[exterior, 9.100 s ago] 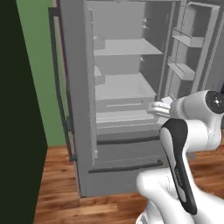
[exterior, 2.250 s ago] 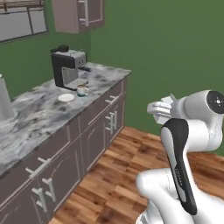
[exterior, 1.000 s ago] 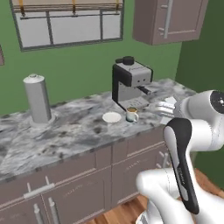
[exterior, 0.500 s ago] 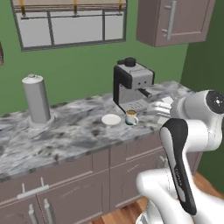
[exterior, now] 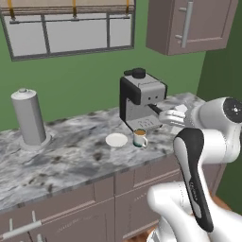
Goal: Take a sugar cube from the saucer and place it inside the coffee. Then, grab milk from the fridge and place it next to the coffee on the counter to sweeten the coffee.
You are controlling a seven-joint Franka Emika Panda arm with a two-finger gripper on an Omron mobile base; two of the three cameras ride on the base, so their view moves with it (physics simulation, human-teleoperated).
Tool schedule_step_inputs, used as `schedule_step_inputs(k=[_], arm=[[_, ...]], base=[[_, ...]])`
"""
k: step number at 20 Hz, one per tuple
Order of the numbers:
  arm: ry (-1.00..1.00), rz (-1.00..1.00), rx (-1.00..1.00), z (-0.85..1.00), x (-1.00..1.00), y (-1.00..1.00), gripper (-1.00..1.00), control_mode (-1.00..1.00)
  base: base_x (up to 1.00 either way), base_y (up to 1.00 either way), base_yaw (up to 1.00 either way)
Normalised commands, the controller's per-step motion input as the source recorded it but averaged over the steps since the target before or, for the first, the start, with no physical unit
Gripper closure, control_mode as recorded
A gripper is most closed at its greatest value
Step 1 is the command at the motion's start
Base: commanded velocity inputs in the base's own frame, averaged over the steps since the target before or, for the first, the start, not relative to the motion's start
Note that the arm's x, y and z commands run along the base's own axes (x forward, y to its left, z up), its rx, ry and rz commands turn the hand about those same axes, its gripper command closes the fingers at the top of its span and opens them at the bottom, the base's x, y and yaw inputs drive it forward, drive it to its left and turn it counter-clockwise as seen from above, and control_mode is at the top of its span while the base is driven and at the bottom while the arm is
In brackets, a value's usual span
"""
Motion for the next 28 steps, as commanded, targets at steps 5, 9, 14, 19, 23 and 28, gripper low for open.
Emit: schedule_step_inputs(k=[5, 9, 14, 19, 23, 28], arm=[[0.00, 0.10, 0.00, 0.00, 0.00, -0.09, 1.00, -1.00], [0.01, 0.29, 0.00, -0.05, 0.03, -0.50, 1.00, -1.00], [0.10, 0.25, 0.00, -0.07, 0.53, -0.49, 1.00, -1.00], [0.14, 0.16, 0.00, -0.11, 0.88, -0.21, 1.00, -1.00], [0.03, 0.16, 0.00, -0.20, 0.38, -0.07, 1.00, -1.00], [-0.03, 0.27, 0.00, -0.31, -0.08, -0.12, 1.00, -1.00]], base=[[0.07, -0.07, 0.03], [0.00, 0.00, 0.00], [0.00, 0.00, 0.00], [0.00, 0.00, 0.00], [0.00, 0.00, 0.00], [0.00, 0.00, 0.00]])
